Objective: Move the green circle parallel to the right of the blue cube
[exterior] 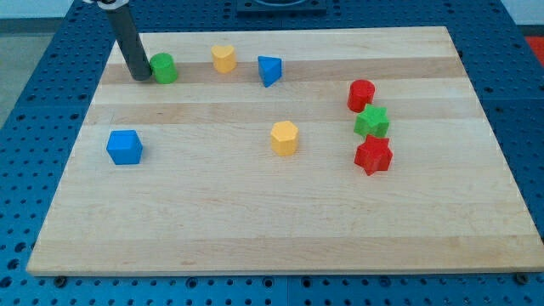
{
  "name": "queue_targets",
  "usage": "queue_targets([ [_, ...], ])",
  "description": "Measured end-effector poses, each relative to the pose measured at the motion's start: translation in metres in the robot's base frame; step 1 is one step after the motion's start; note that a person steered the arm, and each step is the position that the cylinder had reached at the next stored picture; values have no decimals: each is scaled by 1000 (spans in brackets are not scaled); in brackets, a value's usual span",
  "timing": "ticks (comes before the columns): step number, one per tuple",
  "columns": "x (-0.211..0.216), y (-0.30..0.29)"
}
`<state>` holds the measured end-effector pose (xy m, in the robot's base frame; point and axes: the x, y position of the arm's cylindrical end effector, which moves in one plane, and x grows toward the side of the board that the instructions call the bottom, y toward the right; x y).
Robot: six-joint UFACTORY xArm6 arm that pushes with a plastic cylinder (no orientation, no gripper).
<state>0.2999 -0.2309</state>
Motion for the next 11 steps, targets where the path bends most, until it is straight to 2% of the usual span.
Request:
queue_targets([
  [1, -26, 0],
  [3, -39, 6],
  [4, -27, 42],
  [5, -26, 48],
  [8, 18, 48],
  [11, 79, 49],
])
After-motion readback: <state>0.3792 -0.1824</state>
